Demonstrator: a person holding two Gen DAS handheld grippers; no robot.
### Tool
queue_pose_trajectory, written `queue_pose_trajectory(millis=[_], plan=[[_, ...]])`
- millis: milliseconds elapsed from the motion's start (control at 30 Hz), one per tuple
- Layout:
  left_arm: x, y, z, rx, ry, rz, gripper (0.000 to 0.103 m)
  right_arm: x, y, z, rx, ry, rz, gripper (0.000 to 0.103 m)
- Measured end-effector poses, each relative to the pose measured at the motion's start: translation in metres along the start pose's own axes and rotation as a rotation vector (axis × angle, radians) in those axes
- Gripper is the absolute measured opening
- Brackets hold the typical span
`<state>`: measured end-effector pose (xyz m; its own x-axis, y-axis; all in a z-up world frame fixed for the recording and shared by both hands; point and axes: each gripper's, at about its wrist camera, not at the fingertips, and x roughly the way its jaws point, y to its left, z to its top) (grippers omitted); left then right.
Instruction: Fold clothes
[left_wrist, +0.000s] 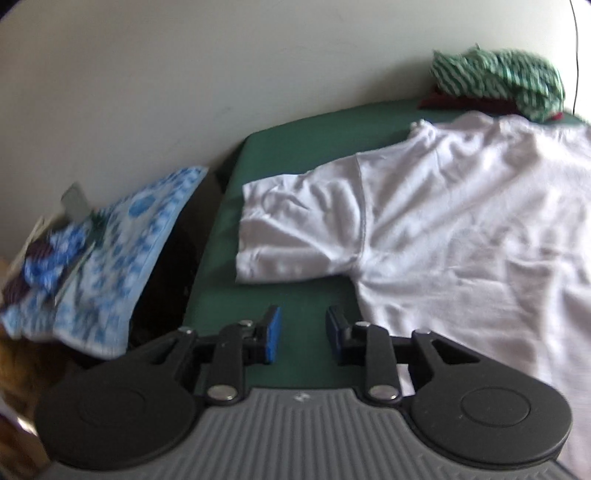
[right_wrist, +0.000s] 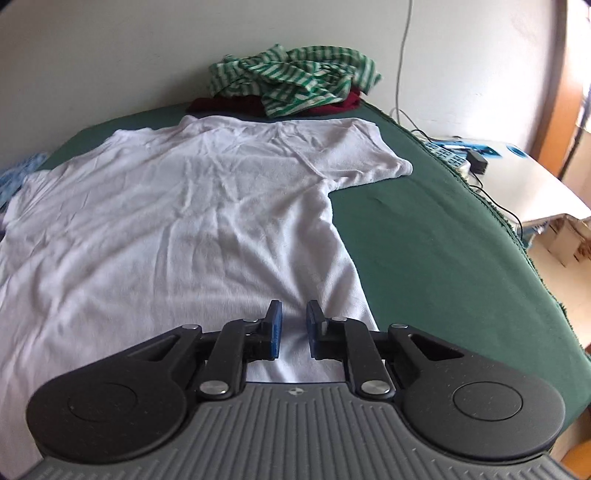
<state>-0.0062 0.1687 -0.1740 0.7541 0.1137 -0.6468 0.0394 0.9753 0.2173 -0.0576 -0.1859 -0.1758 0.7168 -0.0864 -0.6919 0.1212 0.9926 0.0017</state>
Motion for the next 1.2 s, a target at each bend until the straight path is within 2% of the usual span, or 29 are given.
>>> queue_pose_trajectory(millis=[67,100,200,267,300,367,400,533,567,600,733,867,967,1033,1100,1200], plan=[[-0.023,0.003,-0.011,-0.05,0.009,-0.051,0.033,-0.008,-0.011,-0.002,0.002,0.021,0.001,0.013],[-0.035,0.005,-0.017,-0.071,0.013,-0.082,0.034,-0.013,-0.019,-0.002,0.016,0.028,0.007,0.02],[-0.066,0.004,-0.041,-0.103,0.009,-0.146,0.034,-0.038,-0.034,-0.009,0.048,-0.024,0.168,0.02],[-0.075,-0.007,-0.054,-0.131,0.037,-0.173,0.034,-0.044,-0.036,-0.017,0.027,0.018,0.248,0.02],[-0.078,-0.012,-0.059,-0.135,0.056,-0.169,0.035,-0.046,-0.038,-0.022,0.022,0.037,0.278,0.02],[-0.08,-0.022,-0.07,-0.113,0.083,-0.112,0.033,-0.047,-0.053,-0.033,0.026,0.051,0.292,0.021],[-0.082,-0.026,-0.075,-0.105,0.091,-0.089,0.033,-0.048,-0.061,-0.038,0.028,0.056,0.294,0.017],[-0.095,-0.034,-0.085,-0.073,0.122,0.014,0.04,-0.055,-0.09,-0.049,0.022,0.062,0.292,0.016],[-0.1,-0.035,-0.082,-0.064,0.127,0.032,0.039,-0.058,-0.095,-0.049,0.021,0.065,0.288,0.017],[-0.107,-0.034,-0.076,-0.061,0.12,0.035,0.036,-0.062,-0.1,-0.05,0.027,0.064,0.289,0.026],[-0.134,-0.034,-0.017,-0.02,0.063,-0.029,0.046,-0.076,-0.117,-0.055,0.061,0.053,0.343,0.027],[-0.162,-0.047,0.07,-0.006,-0.032,-0.138,0.05,-0.08,-0.129,-0.039,0.112,0.047,0.386,0.027],[-0.177,-0.064,0.146,0.003,-0.044,-0.263,0.055,-0.081,-0.144,0.018,0.159,0.072,0.44,0.027],[-0.189,-0.078,0.191,0.028,-0.08,-0.349,0.069,-0.085,-0.154,0.062,0.176,0.086,0.461,0.029],[-0.201,-0.093,0.237,0.068,-0.128,-0.418,0.079,-0.096,-0.164,0.112,0.169,0.094,0.447,0.04],[-0.208,-0.13,0.295,0.2,-0.209,-0.452,0.08,-0.108,-0.165,0.177,0.102,0.099,0.43,0.049]])
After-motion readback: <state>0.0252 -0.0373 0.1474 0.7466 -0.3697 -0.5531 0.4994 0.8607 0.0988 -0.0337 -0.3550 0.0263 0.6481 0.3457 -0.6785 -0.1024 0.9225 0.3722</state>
